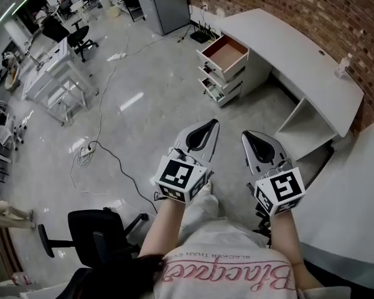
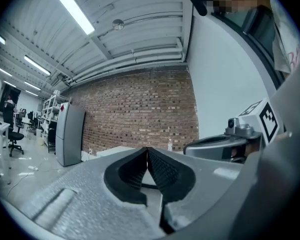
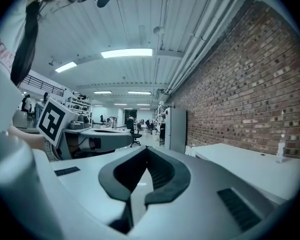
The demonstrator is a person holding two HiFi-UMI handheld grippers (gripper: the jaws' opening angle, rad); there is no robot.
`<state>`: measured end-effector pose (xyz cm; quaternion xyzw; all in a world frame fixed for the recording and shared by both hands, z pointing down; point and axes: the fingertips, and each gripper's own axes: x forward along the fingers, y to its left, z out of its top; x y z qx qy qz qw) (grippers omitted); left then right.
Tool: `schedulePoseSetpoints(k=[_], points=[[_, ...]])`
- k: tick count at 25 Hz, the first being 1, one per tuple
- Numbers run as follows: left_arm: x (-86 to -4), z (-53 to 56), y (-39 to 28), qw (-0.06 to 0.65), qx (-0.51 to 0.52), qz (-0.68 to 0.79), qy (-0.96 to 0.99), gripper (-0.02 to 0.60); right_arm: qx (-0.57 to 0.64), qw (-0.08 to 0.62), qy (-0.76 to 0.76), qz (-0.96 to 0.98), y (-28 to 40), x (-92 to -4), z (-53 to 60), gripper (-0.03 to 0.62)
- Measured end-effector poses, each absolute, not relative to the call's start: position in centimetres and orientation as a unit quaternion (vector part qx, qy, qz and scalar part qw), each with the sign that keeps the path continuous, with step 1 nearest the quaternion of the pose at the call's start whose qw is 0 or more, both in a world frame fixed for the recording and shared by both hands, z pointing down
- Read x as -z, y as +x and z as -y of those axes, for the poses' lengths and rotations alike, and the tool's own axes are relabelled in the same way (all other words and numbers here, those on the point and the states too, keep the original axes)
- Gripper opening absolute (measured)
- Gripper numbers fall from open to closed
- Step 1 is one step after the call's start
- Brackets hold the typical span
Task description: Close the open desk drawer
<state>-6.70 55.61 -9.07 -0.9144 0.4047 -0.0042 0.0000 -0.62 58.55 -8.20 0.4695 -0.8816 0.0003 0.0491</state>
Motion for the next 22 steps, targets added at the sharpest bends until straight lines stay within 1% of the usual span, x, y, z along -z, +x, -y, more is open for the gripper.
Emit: schedulePoseSetpoints(k=[5, 10, 22], points=[[8.0, -50.9, -8.1, -0.02, -0.001, -0.413, -0.91, 0.008, -0.018, 0.053, 0.463, 0.884, -1.7, 7.6, -53.9, 0.011], [8.4, -46.7, -9.1, -0.024, 0.0, -0.408, -0.913, 0.008, -0.021, 0.065, 0.469, 0.881, -2.9, 7.7, -49.6, 0.011], [8.3, -37.3, -11.3, -0.016, 0.005, -0.378, -0.925, 0.008, -0.025, 0.044, 0.49, 0.87, -5.6, 7.9, -40.4, 0.011]])
